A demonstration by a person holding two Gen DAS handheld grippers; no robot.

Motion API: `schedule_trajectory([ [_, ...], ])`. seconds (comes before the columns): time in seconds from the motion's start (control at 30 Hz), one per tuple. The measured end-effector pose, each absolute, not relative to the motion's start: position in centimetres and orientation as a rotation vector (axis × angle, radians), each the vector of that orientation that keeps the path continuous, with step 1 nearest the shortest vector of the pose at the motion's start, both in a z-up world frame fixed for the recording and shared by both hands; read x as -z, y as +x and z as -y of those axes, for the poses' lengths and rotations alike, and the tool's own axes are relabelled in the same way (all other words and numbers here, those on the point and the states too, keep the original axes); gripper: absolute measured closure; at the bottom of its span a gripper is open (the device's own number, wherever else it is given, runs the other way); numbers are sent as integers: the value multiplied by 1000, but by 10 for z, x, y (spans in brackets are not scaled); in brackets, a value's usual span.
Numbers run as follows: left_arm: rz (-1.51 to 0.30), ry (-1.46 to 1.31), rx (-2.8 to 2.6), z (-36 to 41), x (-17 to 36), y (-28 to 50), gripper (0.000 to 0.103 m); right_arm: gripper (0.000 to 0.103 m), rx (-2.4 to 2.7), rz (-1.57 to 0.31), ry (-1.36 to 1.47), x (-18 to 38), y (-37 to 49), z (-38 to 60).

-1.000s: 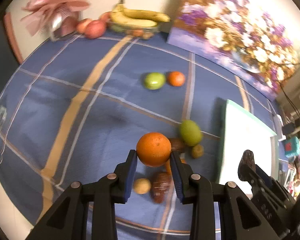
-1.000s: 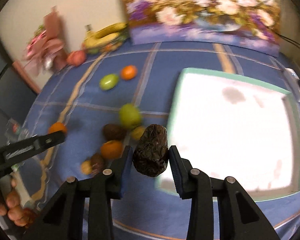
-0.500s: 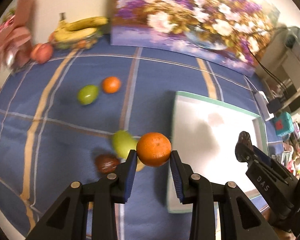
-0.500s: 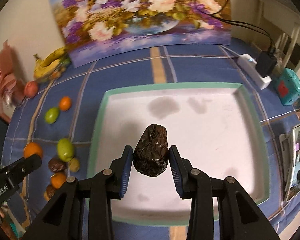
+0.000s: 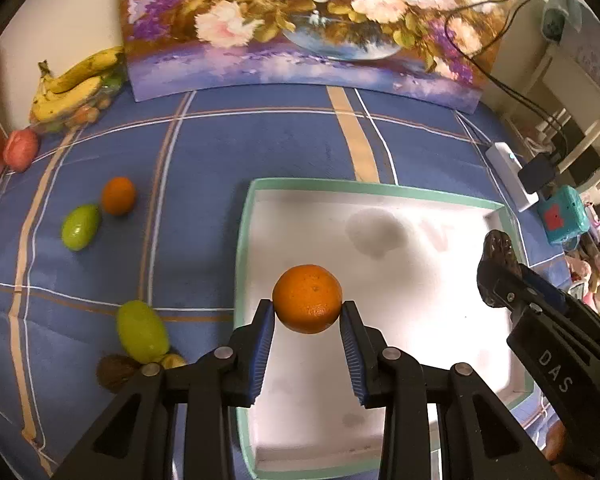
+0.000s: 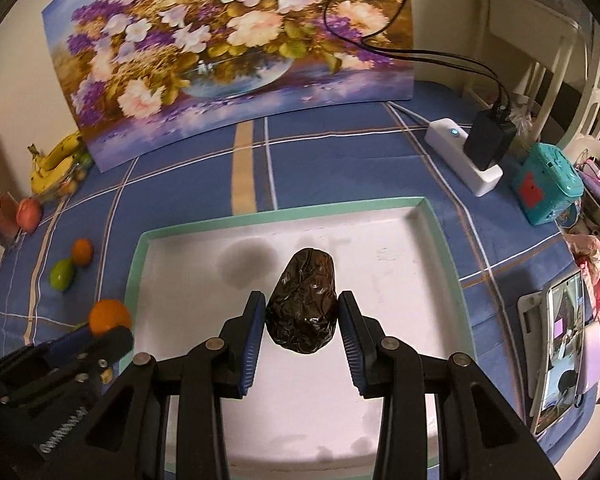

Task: Organize fruits
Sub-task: 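Carry the orange onto the white tray and release it while the right gripper carries the date over the tray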

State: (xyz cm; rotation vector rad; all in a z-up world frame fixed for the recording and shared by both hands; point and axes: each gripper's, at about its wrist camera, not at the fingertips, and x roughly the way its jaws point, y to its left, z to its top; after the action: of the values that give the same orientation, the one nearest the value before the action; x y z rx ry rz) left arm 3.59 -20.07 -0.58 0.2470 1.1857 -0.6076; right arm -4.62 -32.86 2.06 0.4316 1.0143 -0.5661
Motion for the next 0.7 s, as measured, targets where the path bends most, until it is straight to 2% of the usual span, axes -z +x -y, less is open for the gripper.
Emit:
schedule_trajectory([
  [0.4,-1267,336,589,214,47,25,67,64,562,-1144,481,24,-45,339],
  [0.7,-1269,352,584,216,47,22,67,64,556,-1173,480,35,-45,338],
])
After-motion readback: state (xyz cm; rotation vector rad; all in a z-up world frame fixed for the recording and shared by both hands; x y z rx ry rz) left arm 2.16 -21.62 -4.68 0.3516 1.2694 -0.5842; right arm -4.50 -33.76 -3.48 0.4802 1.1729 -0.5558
